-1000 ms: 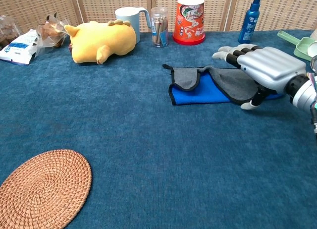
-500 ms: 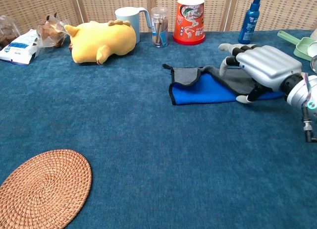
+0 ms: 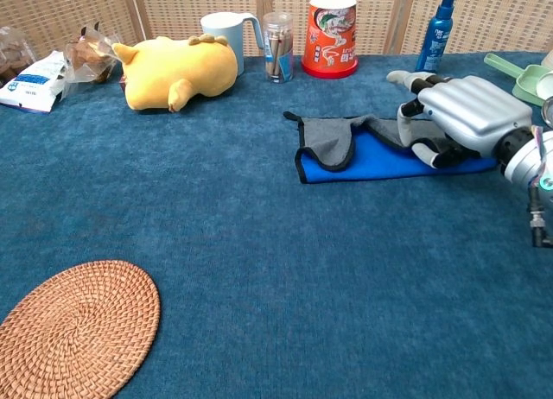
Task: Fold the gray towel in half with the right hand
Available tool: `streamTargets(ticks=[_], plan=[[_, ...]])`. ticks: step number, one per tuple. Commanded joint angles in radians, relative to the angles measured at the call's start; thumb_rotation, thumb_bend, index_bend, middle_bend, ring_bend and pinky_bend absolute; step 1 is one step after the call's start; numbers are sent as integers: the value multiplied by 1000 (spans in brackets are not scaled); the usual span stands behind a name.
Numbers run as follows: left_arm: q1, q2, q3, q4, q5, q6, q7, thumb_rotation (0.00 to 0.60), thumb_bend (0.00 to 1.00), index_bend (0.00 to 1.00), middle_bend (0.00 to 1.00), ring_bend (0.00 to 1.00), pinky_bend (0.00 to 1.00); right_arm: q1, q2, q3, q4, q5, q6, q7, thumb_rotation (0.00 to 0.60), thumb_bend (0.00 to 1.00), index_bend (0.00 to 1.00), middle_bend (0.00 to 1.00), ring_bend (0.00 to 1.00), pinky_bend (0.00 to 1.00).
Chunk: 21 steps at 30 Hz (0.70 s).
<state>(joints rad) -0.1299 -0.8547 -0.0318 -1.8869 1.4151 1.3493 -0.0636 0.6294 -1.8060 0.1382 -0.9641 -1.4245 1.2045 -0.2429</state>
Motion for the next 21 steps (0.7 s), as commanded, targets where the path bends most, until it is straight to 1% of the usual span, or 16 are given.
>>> streamTargets(ticks=[1, 5, 11, 14, 21], plan=[[0, 0, 1, -1, 2, 0, 1, 600, 114, 0, 0, 0, 0, 14, -23, 29, 48, 22, -14, -8, 600, 448, 557, 57, 0, 258], [2, 1, 1, 0, 1, 4, -3, 600, 113, 0, 0, 0, 0, 25, -38, 58, 83, 51, -36, 7, 600, 455, 593, 67, 0, 267], [-1, 3, -1, 4, -4, -2, -8, 600, 113, 0, 0, 0, 0, 31, -42, 67, 130, 58, -44, 16, 600, 459, 617, 73, 0, 276], [-2, 3, 1, 4, -2, -5, -7, 600, 113, 0, 0, 0, 0, 52, -47, 90, 163, 73, -60, 13, 600, 458, 621, 74, 2, 278], [0, 3, 0, 3, -6, -2, -8, 600, 113, 0, 0, 0, 0, 87, -55, 148, 202, 126, -92, -2, 600, 465, 627, 76, 3, 280]])
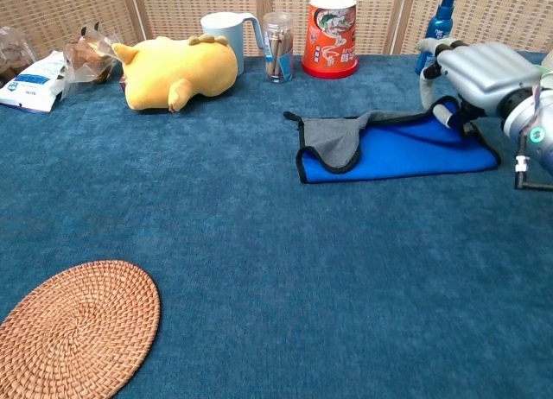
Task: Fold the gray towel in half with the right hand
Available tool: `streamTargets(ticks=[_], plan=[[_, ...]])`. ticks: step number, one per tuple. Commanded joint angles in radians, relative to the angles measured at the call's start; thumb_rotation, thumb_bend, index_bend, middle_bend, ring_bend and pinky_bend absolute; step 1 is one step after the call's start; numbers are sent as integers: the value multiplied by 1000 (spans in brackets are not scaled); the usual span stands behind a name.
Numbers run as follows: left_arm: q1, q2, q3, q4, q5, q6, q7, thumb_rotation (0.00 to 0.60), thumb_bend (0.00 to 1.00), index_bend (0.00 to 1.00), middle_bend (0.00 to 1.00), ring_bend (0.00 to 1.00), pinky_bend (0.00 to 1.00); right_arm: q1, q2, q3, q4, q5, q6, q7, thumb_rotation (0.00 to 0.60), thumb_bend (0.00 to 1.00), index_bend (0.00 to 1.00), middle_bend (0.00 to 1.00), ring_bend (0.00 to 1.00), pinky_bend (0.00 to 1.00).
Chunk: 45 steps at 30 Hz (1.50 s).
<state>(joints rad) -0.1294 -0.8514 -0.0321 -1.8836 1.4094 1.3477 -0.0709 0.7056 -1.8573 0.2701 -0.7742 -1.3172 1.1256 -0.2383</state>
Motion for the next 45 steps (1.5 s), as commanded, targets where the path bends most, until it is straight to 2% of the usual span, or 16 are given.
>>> streamTargets(ticks=[1, 3, 4, 5, 6, 7, 9, 10, 13, 16, 21, 25, 30, 34, 40, 45], plan=[[0, 1, 0, 0, 0, 0, -2, 600, 113, 0, 0, 0, 0, 14, -5, 25, 18, 33, -24, -12, 600, 466, 627, 77, 3, 279], [0, 1, 0, 0, 0, 0, -3, 600, 113, 0, 0, 0, 0, 17, -7, 31, 27, 46, -35, -21, 600, 462, 614, 76, 2, 279], [0, 1, 0, 0, 0, 0, -4, 600, 113, 0, 0, 0, 0, 16, -8, 33, 33, 53, -40, -26, 600, 455, 571, 70, 2, 279], [0, 2, 0, 0, 0, -1, -5, 600, 113, 0, 0, 0, 0, 16, -9, 34, 36, 59, -44, -30, 600, 449, 519, 64, 1, 279], [0, 2, 0, 1, 0, -1, -5, 600, 113, 0, 0, 0, 0, 15, -11, 37, 41, 67, -48, -36, 600, 432, 408, 54, 1, 279], [0, 2, 0, 1, 0, -1, -5, 600, 113, 0, 0, 0, 0, 14, -12, 39, 45, 75, -55, -40, 600, 390, 286, 44, 0, 279], [0, 2, 0, 2, 0, -1, -7, 600, 113, 0, 0, 0, 0, 14, -12, 40, 53, 83, -59, -48, 600, 292, 120, 32, 0, 282], [0, 2, 0, 2, 0, -1, -8, 600, 113, 0, 0, 0, 0, 15, -11, 40, 56, 83, -57, -51, 600, 244, 66, 28, 0, 287], [0, 2, 0, 1, 1, -1, -7, 600, 114, 0, 0, 0, 0, 18, -12, 46, 58, 86, -48, -47, 600, 170, 10, 24, 0, 304], [0, 1, 1, 1, 3, 0, -6, 600, 114, 0, 0, 0, 0, 21, -11, 54, 54, 92, -39, -47, 600, 92, 0, 24, 0, 311], [0, 1, 1, 0, 3, 0, -5, 600, 113, 0, 0, 0, 0, 24, -7, 59, 44, 89, -17, -46, 600, 35, 0, 24, 2, 329], [0, 1, 1, 1, 4, -1, -5, 600, 113, 0, 0, 0, 0, 32, -14, 72, 53, 69, 46, -1, 600, 21, 0, 25, 10, 338], [0, 1, 2, 0, 5, -1, -5, 600, 114, 0, 0, 0, 0, 38, -18, 72, 59, 59, 69, 14, 600, 15, 0, 28, 19, 340], [0, 1, 1, 1, 4, 1, -6, 600, 114, 0, 0, 0, 0, 20, 7, 56, -14, 54, 58, 42, 600, 15, 84, 28, 19, 340], [0, 0, 1, 1, 3, 0, -3, 600, 114, 0, 0, 0, 0, -10, 71, -8, -157, 8, 34, 67, 600, 31, 238, 38, 34, 340], [-1, -1, 2, -1, 3, -2, 1, 600, 113, 0, 0, 0, 0, -21, 122, -40, -280, -14, 14, 62, 600, 32, 251, 45, 34, 339]])
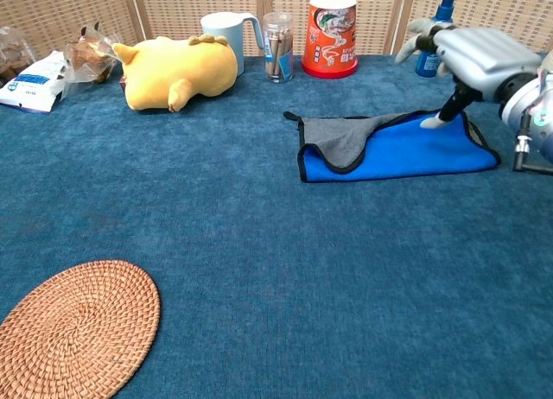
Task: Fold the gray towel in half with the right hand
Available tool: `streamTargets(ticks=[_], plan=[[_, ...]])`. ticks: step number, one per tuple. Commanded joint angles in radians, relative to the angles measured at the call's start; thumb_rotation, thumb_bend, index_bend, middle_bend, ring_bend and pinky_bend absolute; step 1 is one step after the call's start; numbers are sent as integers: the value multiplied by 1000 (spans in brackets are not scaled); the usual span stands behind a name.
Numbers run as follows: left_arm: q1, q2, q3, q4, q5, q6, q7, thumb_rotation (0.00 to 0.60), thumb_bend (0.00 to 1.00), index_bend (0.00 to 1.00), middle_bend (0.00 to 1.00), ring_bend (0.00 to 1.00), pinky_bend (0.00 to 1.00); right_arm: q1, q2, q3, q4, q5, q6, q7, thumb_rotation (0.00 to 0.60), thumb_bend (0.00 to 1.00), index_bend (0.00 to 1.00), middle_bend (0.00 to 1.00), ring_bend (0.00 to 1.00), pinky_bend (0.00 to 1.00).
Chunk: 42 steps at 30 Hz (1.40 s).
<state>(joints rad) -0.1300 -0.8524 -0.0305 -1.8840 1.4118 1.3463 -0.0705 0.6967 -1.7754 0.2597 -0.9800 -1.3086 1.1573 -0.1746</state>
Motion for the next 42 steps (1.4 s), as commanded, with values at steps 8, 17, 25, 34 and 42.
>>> streamTargets(ticks=[8, 17, 25, 34, 42], plan=[[1, 0, 1, -1, 3, 1, -3, 600, 113, 0, 0, 0, 0, -20, 58, -50, -238, 3, -60, -46, 600, 51, 253, 46, 34, 339], [-1, 4, 1, 3, 7, -3, -16, 600, 114, 0, 0, 0, 0, -8, -11, -53, -220, 31, -77, -96, 600, 63, 258, 47, 34, 339], [-1, 8, 0, 9, 6, -3, -29, 600, 113, 0, 0, 0, 0, 3, -62, -28, -178, 55, -76, -97, 600, 88, 272, 49, 34, 340], [-2, 8, 1, 9, 9, -4, -31, 600, 114, 0, 0, 0, 0, 4, -73, -11, -169, 67, -67, -96, 600, 132, 325, 59, 35, 339], [-2, 6, 1, 7, 9, -4, -26, 600, 113, 0, 0, 0, 0, 1, -92, 6, -170, 86, -58, -88, 600, 146, 332, 69, 37, 339]])
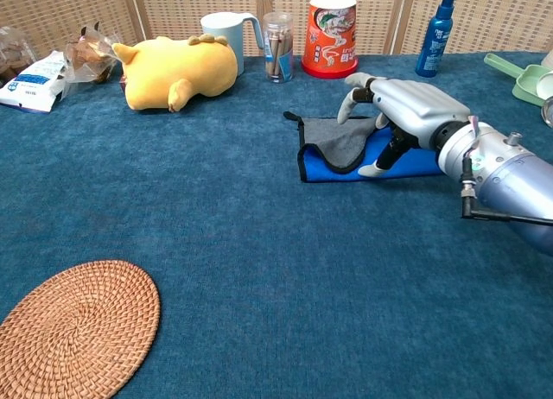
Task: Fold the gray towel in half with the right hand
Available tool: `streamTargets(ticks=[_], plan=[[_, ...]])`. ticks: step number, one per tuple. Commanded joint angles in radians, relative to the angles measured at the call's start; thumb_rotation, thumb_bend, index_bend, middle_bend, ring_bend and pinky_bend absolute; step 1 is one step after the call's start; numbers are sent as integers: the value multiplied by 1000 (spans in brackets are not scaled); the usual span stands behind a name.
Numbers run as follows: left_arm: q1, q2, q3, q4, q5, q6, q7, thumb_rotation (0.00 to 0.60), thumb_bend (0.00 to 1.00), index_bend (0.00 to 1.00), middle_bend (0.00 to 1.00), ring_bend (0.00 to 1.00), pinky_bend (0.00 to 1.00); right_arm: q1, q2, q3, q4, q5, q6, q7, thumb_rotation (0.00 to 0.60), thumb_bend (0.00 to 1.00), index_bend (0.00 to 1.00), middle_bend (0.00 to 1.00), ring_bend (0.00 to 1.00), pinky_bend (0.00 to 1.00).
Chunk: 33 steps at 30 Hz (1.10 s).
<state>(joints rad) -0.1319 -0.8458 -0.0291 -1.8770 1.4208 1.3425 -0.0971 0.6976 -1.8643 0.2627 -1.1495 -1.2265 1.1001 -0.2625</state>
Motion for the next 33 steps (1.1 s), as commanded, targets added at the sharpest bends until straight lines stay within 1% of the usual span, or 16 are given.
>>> streamTargets(ticks=[1, 13, 21, 25, 30, 33], plan=[[0, -1, 0, 0, 0, 0, 2, 600, 113, 0, 0, 0, 0, 1, -6, 5, -1, 6, -1, 0, 600, 146, 332, 69, 37, 340], [0, 3, -1, 3, 0, 1, -10, 600, 114, 0, 0, 0, 0, 20, -52, 25, 22, 24, 0, -12, 600, 148, 349, 73, 39, 339], [0, 5, -1, 4, 0, 0, -16, 600, 113, 0, 0, 0, 0, 24, -89, 36, 66, 20, 14, 27, 600, 163, 443, 103, 54, 339], [0, 5, -1, 4, 0, 0, -18, 600, 113, 0, 0, 0, 0, 26, -100, 37, 78, 6, 25, 51, 600, 234, 500, 121, 64, 340], [0, 6, -1, 4, 2, -1, -20, 600, 114, 0, 0, 0, 0, 29, -111, 37, 89, -15, 42, 72, 600, 264, 573, 143, 76, 339], [0, 7, -1, 4, 2, 0, -23, 600, 113, 0, 0, 0, 0, 31, -120, 37, 97, -20, 45, 78, 600, 278, 588, 149, 81, 339]])
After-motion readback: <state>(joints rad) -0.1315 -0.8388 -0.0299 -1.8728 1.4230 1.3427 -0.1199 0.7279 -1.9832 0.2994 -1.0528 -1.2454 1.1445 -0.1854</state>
